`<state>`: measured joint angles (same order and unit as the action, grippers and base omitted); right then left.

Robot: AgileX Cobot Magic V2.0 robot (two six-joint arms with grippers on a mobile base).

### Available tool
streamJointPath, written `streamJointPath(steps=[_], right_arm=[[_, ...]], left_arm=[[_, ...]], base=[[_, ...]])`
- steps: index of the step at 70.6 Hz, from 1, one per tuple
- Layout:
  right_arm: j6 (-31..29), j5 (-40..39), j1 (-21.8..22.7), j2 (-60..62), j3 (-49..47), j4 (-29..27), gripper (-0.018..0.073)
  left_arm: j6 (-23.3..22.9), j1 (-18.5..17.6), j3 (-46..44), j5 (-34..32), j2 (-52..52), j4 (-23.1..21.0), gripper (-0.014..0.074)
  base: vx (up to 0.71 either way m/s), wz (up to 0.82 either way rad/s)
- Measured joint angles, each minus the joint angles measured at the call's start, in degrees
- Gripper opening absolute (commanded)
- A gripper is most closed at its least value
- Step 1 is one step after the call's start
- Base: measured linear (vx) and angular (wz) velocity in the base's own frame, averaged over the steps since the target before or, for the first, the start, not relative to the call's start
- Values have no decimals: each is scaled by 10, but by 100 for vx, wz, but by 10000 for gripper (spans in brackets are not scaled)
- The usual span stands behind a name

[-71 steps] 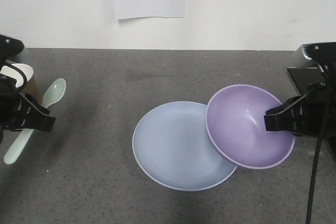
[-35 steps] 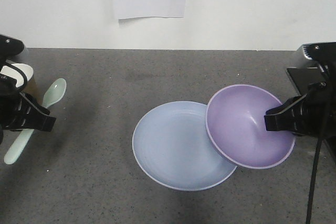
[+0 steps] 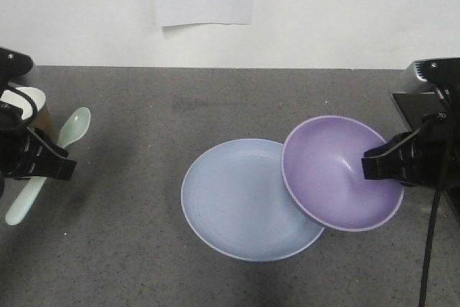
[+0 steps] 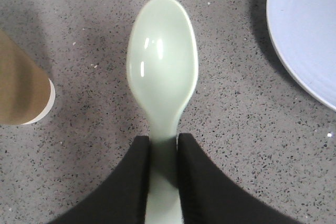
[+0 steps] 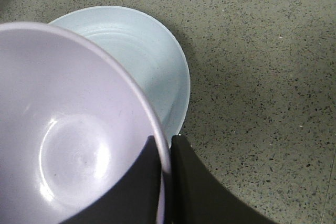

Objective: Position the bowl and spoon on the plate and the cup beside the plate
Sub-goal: 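Lower the lavender bowl onto the plate center with the right gripper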

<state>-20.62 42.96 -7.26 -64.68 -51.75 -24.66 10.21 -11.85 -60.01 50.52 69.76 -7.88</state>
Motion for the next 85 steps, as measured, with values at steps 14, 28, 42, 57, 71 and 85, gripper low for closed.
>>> streamJointPath(steps=[14, 28, 42, 57, 71, 85], right_arm=[[0, 0, 0, 0, 0, -13, -3], [0, 0, 0, 0, 0, -25, -3], [0, -8, 0, 0, 0, -31, -3], [-6, -9, 0, 0, 0, -31, -3], [-43, 37, 0, -48, -47, -41, -3], [-51, 87, -2, -135, -122, -58, -3]], left_arm=[[0, 0, 0, 0, 0, 0, 80], [0, 0, 0, 0, 0, 0, 80], [0, 0, 0, 0, 0, 0, 80], [0, 0, 0, 0, 0, 0, 80], [0, 0, 0, 0, 0, 0, 80], [0, 0, 0, 0, 0, 0, 80]], base=[[0, 0], [0, 0], [0, 0], [0, 0], [0, 0], [0, 0]])
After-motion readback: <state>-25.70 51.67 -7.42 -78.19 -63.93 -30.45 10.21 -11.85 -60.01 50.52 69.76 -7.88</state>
